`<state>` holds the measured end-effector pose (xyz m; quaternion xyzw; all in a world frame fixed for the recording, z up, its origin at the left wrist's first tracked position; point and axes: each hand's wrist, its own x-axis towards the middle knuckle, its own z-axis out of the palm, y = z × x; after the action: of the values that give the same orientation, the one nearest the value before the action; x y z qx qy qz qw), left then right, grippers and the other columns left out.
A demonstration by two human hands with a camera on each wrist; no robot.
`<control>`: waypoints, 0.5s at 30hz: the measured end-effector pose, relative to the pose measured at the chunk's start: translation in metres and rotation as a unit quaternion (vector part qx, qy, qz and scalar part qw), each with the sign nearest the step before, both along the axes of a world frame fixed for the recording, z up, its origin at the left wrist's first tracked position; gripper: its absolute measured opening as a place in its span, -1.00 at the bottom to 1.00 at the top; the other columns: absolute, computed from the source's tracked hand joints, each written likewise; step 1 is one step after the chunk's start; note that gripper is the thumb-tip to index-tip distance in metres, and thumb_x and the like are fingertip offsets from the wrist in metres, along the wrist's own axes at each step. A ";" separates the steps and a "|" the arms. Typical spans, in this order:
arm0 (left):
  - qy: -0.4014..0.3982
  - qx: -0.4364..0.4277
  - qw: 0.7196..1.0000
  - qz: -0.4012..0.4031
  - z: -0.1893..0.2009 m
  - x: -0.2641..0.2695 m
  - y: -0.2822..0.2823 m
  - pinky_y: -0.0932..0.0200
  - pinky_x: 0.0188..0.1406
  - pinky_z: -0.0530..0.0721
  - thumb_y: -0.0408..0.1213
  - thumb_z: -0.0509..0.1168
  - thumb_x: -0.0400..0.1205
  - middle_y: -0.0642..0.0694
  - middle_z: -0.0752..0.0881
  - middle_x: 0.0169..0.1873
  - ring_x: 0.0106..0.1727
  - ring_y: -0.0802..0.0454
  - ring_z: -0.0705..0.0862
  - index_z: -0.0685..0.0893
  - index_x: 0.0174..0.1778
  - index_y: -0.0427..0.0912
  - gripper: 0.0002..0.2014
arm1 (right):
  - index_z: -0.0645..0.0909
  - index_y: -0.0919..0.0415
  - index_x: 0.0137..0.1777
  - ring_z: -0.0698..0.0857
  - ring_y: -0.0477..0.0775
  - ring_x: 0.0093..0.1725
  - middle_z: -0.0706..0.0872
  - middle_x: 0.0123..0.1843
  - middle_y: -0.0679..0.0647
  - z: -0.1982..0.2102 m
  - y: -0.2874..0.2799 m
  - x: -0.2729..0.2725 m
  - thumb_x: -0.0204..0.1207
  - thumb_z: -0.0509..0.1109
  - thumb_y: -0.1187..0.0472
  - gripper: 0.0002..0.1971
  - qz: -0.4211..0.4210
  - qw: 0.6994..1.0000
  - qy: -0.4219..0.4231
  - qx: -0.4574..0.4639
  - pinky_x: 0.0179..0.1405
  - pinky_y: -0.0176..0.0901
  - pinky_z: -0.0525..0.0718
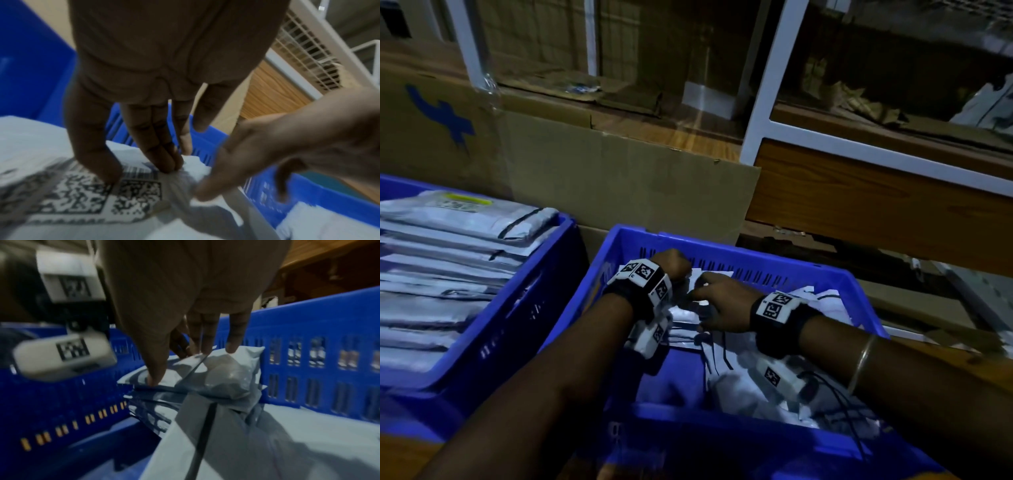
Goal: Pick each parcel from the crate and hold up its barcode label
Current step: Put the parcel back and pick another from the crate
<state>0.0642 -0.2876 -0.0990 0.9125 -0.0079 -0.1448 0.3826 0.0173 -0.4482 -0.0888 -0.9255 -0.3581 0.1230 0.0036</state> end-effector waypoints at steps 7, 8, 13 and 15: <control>-0.033 0.032 0.998 0.033 0.005 0.004 0.014 -0.09 0.35 0.57 -0.39 0.25 0.64 -0.29 0.64 0.33 0.37 -0.22 0.59 0.67 0.31 -0.34 -0.67 | 0.32 -0.10 0.53 0.59 0.18 0.32 0.57 0.38 0.01 -0.017 0.018 0.018 0.32 0.52 -0.29 -0.19 0.032 0.996 -0.071 -0.049 0.00 0.10 0.69; -0.045 0.032 0.998 0.034 0.008 0.001 0.015 -0.12 0.35 0.56 -0.39 0.25 0.64 -0.27 0.63 0.34 0.38 -0.21 0.58 0.68 0.32 -0.31 -0.67 | 0.32 -0.09 0.48 0.63 0.19 0.26 0.62 0.32 0.01 -0.018 0.019 0.019 0.33 0.51 -0.31 -0.23 0.030 0.995 -0.079 -0.057 -0.03 0.11 0.70; -0.046 0.053 0.996 0.054 0.008 0.007 0.021 -0.09 0.37 0.55 -0.38 0.17 0.70 -0.26 0.60 0.38 0.42 -0.20 0.54 0.62 0.38 -0.29 -0.66 | 0.42 0.11 0.24 0.68 0.25 0.08 0.66 0.18 0.11 -0.015 0.020 0.027 0.51 0.36 -0.24 -0.49 -0.002 0.991 -0.113 -0.068 -0.19 -0.03 0.56; -0.043 0.043 0.996 0.057 0.007 0.005 0.024 -0.06 0.32 0.58 -0.34 0.17 0.72 -0.24 0.58 0.40 0.42 -0.20 0.55 0.61 0.41 -0.25 -0.66 | 0.42 0.12 0.17 0.68 0.26 0.06 0.67 0.15 0.12 -0.014 0.018 0.029 0.52 0.33 -0.21 -0.55 -0.016 0.989 -0.130 -0.069 -0.20 -0.04 0.48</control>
<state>0.0691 -0.2640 -0.0922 0.9326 0.0341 -0.0834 0.3495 0.0465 -0.4298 -0.1032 -0.9375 -0.3309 0.0259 -0.1049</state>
